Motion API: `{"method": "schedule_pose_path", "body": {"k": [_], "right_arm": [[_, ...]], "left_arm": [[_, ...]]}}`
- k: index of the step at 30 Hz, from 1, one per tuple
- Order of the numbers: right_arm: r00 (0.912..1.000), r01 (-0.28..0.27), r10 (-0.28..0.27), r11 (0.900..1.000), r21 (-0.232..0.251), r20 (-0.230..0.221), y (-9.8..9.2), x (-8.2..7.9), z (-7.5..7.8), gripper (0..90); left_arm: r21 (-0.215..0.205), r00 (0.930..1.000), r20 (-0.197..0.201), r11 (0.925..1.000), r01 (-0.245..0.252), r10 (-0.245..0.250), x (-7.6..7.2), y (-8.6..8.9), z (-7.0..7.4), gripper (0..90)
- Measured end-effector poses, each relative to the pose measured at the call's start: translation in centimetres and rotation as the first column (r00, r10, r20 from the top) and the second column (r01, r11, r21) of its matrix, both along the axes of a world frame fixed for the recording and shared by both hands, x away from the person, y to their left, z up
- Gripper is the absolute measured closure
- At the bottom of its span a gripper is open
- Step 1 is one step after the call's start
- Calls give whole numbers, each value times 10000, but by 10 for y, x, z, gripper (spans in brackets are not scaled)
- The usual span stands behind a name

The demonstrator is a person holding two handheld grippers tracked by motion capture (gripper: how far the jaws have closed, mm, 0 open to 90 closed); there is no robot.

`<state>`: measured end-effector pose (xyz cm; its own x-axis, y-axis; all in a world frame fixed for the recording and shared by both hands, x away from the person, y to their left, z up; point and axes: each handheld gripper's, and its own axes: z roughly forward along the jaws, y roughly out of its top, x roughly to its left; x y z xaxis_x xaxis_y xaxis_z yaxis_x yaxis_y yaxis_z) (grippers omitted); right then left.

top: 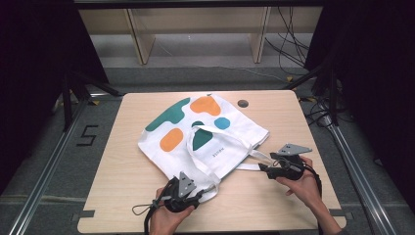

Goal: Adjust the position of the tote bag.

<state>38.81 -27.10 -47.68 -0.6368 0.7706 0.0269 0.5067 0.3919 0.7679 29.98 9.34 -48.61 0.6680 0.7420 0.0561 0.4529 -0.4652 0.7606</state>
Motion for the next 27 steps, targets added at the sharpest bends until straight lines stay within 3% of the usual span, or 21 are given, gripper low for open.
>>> {"method": "schedule_pose_path", "body": {"k": [1,2,3,5,7,9,11,13,17,18,21,23,27], "right_arm": [[10000,19,-18,10000,63,-56,0,0,0,356],[9995,241,-239,9996,136,-188,1,-1,-1,356],[9999,87,-87,10000,13,-59,-1,0,-1,356],[10000,-46,46,10000,39,39,0,1,-1,356],[9996,-247,248,9997,-81,134,-1,3,-2,355],[10000,67,-67,10000,-23,-25,1,-1,-1,356],[10000,83,-83,10000,-25,28,1,0,-1,356],[10000,85,-86,10000,-23,-24,0,0,-1,355],[9999,70,-70,10000,-47,139,-2,2,-1,355],[9998,196,-196,9998,-25,-32,-2,1,-1,356],[9999,123,-124,9999,52,79,-3,0,1,358],[9996,198,-200,9997,123,188,-4,0,2,358],[9995,165,-168,9998,116,270,-4,0,3,357]], "left_arm": [[-331,9999,-166,9994,41,-47,2,8,1,516],[-651,9989,-350,9973,-330,308,1,10,0,489],[-855,9982,-442,9954,-433,397,1,14,1,482],[-902,9984,-427,9951,-415,377,3,17,2,475],[-537,9985,-436,9980,-339,316,3,17,3,479],[-189,9997,-136,9996,-201,199,2,16,3,515],[214,10000,-45,9997,-67,68,1,17,5,579],[915,9998,171,9958,-75,60,-1,20,5,663],[1053,9994,342,9944,-38,2,-2,32,3,868],[1120,9990,438,9936,-139,90,-2,36,3,874],[1244,9988,492,9922,-39,-23,-4,49,3,878],[1029,9983,554,9944,-253,197,-4,55,2,878],[1206,9970,568,9910,-586,520,-5,72,5,876]]}}
